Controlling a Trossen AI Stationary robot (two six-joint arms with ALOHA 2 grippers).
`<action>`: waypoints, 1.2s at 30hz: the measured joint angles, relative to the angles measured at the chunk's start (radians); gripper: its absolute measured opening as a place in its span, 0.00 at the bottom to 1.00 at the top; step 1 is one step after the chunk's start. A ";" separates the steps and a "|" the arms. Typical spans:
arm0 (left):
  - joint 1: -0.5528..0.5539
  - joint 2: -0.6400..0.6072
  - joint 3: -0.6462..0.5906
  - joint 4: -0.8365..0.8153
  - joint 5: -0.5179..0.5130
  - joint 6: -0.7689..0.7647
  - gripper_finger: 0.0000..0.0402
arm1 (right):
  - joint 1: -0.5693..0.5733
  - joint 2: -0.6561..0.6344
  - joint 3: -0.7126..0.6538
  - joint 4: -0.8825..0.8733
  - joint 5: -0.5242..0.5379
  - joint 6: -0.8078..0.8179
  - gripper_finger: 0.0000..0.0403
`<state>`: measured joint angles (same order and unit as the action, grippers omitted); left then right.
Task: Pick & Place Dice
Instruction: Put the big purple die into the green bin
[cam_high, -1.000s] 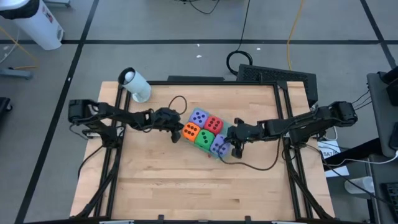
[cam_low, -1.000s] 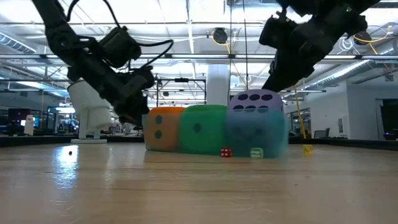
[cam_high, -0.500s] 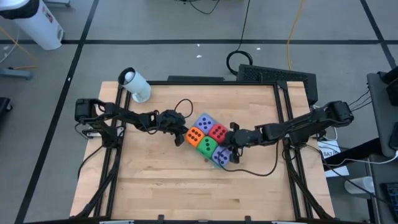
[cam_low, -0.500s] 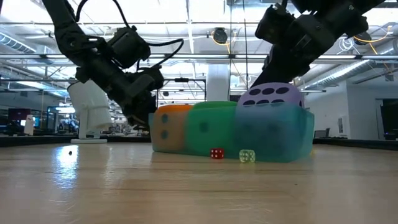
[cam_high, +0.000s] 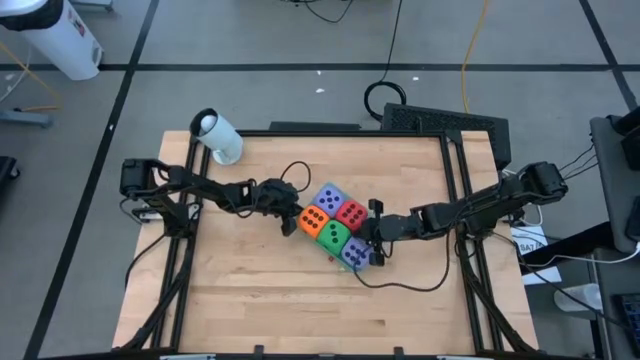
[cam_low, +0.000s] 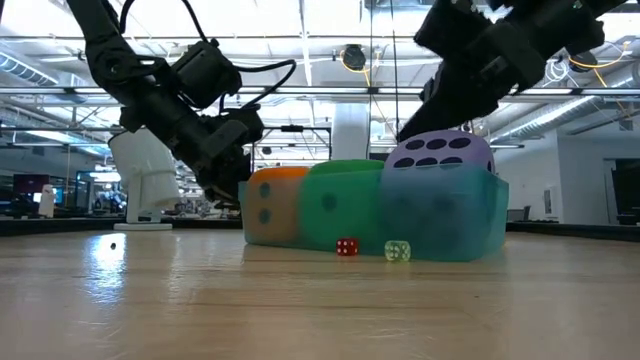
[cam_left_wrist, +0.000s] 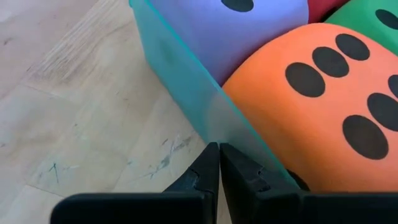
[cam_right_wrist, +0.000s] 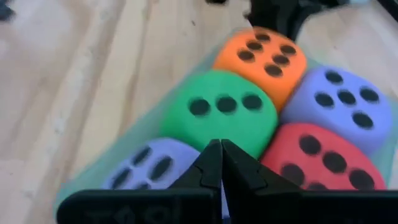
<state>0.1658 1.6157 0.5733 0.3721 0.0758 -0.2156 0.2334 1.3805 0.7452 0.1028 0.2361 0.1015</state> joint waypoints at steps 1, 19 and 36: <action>0.000 0.000 0.000 0.000 -0.001 0.000 0.06 | 0.004 -0.001 0.000 0.009 -0.001 -0.001 0.00; 0.001 -0.001 -0.001 0.030 -0.008 0.003 0.06 | 0.044 0.121 0.008 0.033 -0.113 0.130 0.00; 0.002 -0.001 -0.001 0.029 -0.014 -0.004 0.06 | -0.013 0.204 0.004 -0.065 -0.249 0.286 0.00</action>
<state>0.1677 1.6150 0.5720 0.4007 0.0620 -0.2197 0.2200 1.5840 0.7495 0.0382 -0.0124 0.3879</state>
